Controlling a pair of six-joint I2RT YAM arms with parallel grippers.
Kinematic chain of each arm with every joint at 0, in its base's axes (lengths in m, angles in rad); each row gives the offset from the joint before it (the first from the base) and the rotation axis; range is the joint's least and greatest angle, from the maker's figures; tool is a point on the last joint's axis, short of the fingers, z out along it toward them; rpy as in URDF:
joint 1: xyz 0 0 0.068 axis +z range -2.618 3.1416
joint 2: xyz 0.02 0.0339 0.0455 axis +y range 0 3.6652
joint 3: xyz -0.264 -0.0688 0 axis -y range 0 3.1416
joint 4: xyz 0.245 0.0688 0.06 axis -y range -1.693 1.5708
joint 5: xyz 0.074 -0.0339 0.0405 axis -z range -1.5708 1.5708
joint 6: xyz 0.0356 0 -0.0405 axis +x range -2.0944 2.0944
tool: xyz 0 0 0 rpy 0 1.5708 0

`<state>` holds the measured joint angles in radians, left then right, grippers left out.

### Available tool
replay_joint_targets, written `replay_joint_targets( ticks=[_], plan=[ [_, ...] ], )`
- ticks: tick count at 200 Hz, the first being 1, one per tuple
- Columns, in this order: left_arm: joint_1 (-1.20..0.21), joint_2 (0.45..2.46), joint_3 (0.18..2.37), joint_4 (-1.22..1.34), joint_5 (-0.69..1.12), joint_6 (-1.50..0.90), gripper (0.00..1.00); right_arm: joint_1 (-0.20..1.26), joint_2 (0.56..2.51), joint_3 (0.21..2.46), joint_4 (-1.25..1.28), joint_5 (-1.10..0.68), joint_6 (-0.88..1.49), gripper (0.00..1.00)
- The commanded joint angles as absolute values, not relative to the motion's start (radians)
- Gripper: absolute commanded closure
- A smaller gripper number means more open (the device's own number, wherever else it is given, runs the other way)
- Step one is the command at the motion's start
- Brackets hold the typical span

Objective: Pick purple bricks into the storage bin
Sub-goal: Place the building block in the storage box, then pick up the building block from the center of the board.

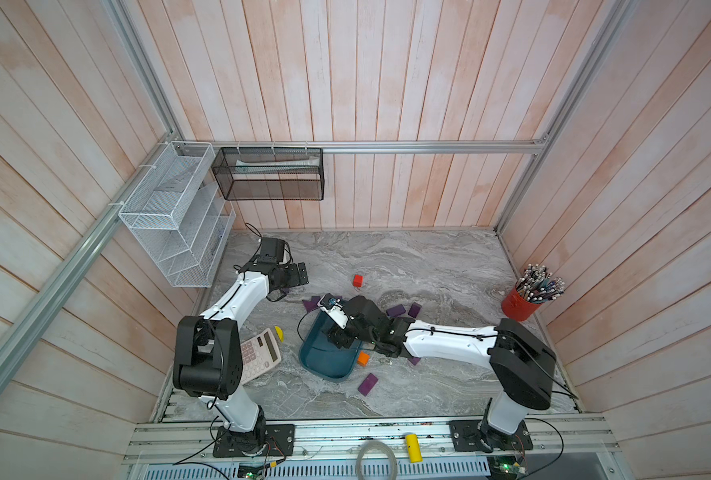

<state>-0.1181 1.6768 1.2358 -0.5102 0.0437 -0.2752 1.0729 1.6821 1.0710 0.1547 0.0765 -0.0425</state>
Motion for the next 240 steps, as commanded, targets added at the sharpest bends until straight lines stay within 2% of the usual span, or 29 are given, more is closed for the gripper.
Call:
replay_joint_targets(
  ticks=[1,26,40,55,80,98,120,215,240],
  plan=[
    [-0.121,1.698,1.274,-0.534,-0.008,-0.293,0.00,1.077,1.592,1.003,0.204,0.112,-0.087,0.23],
    [-0.121,1.721,1.309,-0.577,-0.050,-0.317,0.00,1.078,1.464,0.896,0.267,0.159,-0.098,0.23],
    [-0.121,1.744,1.334,-0.612,-0.086,-0.334,0.07,1.078,1.387,0.826,0.304,0.193,-0.100,0.23],
    [-0.121,1.768,1.357,-0.641,-0.099,-0.332,0.08,1.077,1.300,0.746,0.349,0.215,-0.111,0.23],
    [-0.115,1.804,1.367,-0.644,-0.139,-0.292,0.11,1.077,1.171,0.622,0.411,0.187,-0.153,0.23],
    [-0.110,1.846,1.393,-0.658,-0.140,-0.261,0.17,1.077,1.094,0.558,0.431,0.155,-0.186,0.23],
    [-0.108,1.914,1.432,-0.679,-0.142,-0.234,0.17,1.077,1.023,0.502,0.470,0.110,-0.201,0.23],
    [-0.057,2.073,1.522,-0.682,-0.085,-0.187,0.18,1.076,1.025,0.501,0.467,0.069,-0.185,0.24],
    [-0.055,2.099,1.539,-0.687,-0.068,-0.180,0.24,1.076,1.028,0.502,0.470,0.085,-0.182,0.24]
  ],
)
